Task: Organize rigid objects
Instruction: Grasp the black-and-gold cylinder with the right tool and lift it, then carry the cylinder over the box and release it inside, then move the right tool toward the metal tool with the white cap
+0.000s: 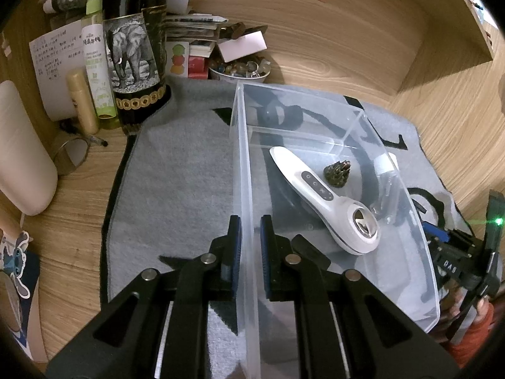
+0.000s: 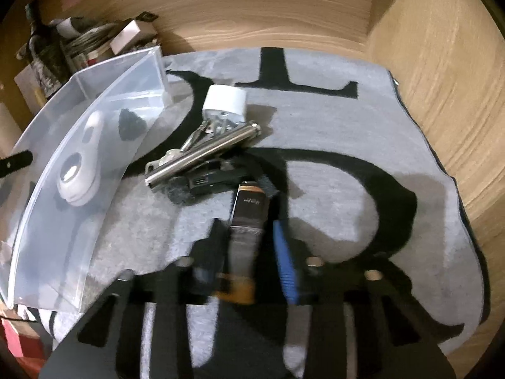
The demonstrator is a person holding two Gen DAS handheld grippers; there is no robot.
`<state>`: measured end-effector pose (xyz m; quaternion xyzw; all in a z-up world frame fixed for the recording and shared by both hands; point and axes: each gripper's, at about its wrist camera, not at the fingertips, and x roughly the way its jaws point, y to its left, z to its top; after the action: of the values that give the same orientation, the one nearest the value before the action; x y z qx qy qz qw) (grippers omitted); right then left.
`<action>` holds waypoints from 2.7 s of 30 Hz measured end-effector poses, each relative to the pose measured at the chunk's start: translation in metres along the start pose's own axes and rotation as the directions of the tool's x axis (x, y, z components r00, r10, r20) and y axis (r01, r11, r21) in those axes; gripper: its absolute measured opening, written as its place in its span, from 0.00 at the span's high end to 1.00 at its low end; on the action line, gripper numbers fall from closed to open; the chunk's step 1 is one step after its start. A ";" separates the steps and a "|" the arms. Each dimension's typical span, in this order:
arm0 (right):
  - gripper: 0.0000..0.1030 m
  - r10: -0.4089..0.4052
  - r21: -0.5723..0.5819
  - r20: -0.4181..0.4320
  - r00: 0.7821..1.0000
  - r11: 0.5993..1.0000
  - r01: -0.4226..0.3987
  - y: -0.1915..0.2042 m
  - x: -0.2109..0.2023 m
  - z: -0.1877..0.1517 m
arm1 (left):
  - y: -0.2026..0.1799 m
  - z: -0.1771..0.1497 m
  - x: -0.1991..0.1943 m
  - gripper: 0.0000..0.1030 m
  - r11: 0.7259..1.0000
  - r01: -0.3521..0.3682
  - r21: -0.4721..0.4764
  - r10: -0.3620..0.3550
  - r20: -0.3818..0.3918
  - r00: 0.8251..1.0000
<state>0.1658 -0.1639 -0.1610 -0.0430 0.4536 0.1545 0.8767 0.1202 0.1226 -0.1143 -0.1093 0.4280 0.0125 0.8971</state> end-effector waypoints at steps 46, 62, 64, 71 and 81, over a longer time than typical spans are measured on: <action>0.79 0.275 -0.446 0.003 0.962 0.861 -0.244 0.159 -0.012 0.081 | -0.001 -0.004 0.000 0.90 1.000 -0.019 -0.020 0.019 0.017 1.000; 0.73 0.248 -0.478 -0.023 0.969 0.848 -0.228 0.164 -0.011 0.080 | -0.001 -0.004 0.000 0.90 1.000 -0.021 -0.017 0.022 0.018 1.000; 0.72 0.247 -0.468 0.006 0.969 0.857 -0.216 0.157 -0.020 0.081 | -0.002 -0.005 0.001 0.90 1.000 -0.024 -0.016 0.024 0.018 1.000; 0.61 0.154 -0.450 0.151 0.976 0.890 -0.071 0.119 -0.053 0.085 | -0.002 -0.005 0.001 0.90 1.000 -0.024 -0.011 0.024 0.015 1.000; 0.61 0.031 -0.264 0.105 0.994 0.964 -0.002 0.037 -0.049 0.074 | -0.002 -0.005 0.000 0.90 1.000 -0.025 -0.001 0.025 0.015 1.000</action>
<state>0.1854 -0.1240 -0.0753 -0.1473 0.3811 0.2228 0.8851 0.1161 0.1193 -0.1167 -0.1044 0.4225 0.0247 0.9000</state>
